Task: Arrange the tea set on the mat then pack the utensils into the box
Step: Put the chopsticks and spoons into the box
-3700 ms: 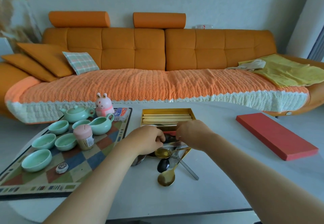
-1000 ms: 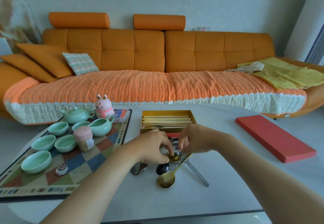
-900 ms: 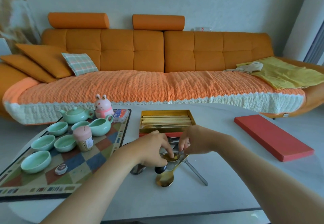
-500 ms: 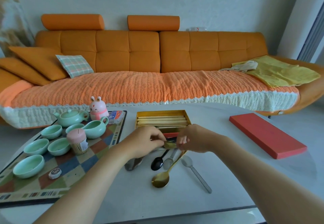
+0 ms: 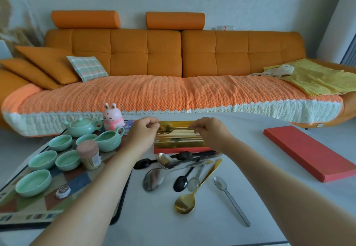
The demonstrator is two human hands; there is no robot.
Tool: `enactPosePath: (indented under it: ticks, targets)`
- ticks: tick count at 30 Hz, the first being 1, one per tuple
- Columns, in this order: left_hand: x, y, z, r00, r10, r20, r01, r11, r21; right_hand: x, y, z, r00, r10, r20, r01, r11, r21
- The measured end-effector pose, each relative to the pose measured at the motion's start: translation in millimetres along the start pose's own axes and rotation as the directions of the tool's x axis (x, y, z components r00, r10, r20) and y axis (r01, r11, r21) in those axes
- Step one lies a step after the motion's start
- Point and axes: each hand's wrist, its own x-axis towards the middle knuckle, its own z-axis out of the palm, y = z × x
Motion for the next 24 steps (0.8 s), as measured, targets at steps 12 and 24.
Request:
enactPosePath:
  ticks: [12, 24]
  targets:
    - [4, -27, 8, 0.878, 0.299, 0.373, -0.459, 0.746, 0.482, 26, 10, 20, 0.973, 0.132, 0.192, -0.097, 0.978, -0.183]
    - [2, -25, 16, 0.838, 0.172, 0.517, -0.485, 0.670, 0.563, 1, 2, 19, 0.968, 0.010, 0.252, 0.055, 0.967, -0.249]
